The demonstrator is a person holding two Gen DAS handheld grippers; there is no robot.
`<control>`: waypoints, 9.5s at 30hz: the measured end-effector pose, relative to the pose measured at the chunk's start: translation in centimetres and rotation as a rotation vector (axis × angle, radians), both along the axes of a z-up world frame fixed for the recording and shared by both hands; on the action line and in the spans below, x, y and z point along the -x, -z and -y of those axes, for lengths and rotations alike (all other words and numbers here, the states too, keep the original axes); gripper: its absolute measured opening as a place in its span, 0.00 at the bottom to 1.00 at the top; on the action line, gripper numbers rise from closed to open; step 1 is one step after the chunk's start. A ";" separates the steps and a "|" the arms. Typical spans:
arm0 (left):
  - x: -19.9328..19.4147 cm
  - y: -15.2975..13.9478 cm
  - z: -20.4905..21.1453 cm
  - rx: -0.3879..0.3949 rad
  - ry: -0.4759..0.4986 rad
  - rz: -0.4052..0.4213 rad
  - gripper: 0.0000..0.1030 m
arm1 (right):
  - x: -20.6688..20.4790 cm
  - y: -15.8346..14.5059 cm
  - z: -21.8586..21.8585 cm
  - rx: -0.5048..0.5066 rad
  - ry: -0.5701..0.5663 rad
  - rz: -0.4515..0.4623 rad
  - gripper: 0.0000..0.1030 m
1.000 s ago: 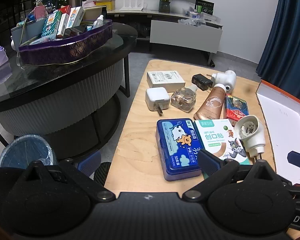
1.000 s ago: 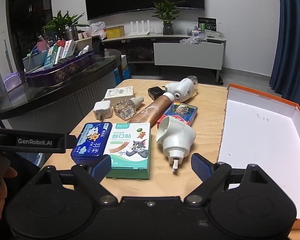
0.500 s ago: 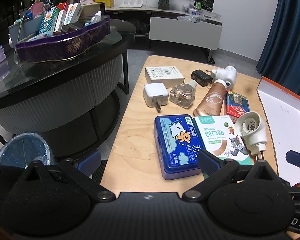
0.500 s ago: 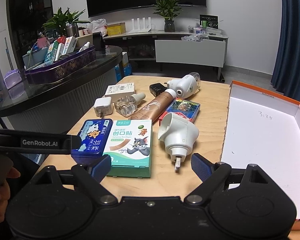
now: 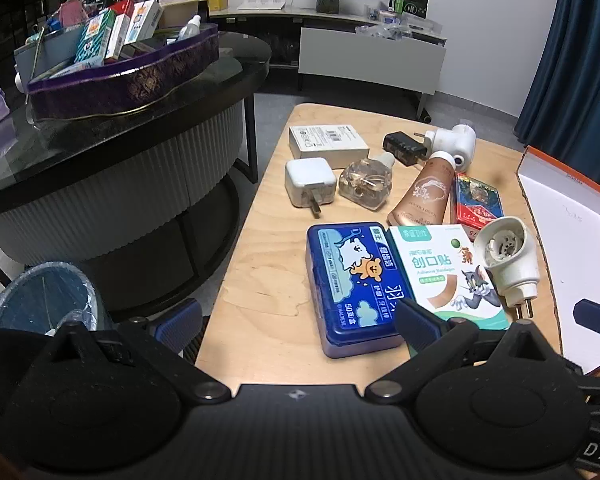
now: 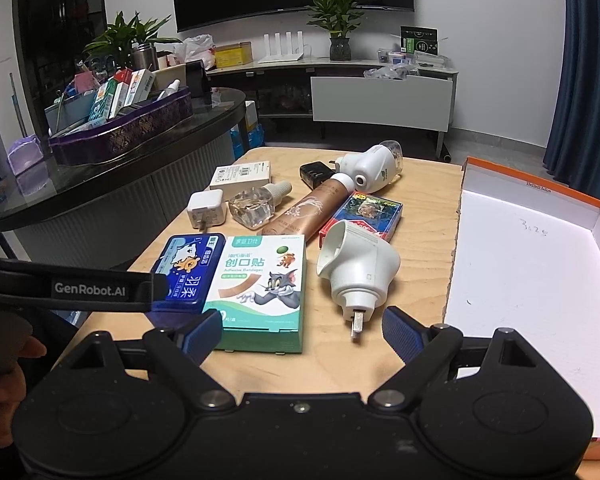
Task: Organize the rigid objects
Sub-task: 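Move both grippers toward the blue box and the green bandage box, then grasp the blue toothpick box with left gripper while right grasps the bandage box, then carry both boxes into the white box and open both grippers, then withdraw both grippers back toward the cluttered table, then grasp the white charger with left gripper while right grasps the white diffuser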
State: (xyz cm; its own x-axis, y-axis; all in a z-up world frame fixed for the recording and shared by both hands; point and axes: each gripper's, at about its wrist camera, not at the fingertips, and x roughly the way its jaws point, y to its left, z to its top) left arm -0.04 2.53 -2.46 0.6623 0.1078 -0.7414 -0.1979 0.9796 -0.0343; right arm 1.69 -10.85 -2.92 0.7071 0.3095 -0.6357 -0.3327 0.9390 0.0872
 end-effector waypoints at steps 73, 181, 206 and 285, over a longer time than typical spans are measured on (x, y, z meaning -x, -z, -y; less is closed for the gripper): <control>-5.2 -7.5 8.9 0.142 0.314 0.203 0.61 | -4.1 -7.5 13.5 -0.041 0.310 0.131 0.81; -13.7 -4.6 18.5 0.040 0.395 0.027 0.88 | -10.7 -5.4 20.8 -0.035 0.466 0.002 0.85; -9.4 -2.7 5.9 0.051 0.156 0.007 0.88 | -9.6 -2.6 9.5 -0.027 0.224 -0.072 0.85; -8.0 -4.7 11.3 0.106 0.402 0.210 0.41 | -5.9 -5.9 14.3 -0.059 0.366 0.097 0.73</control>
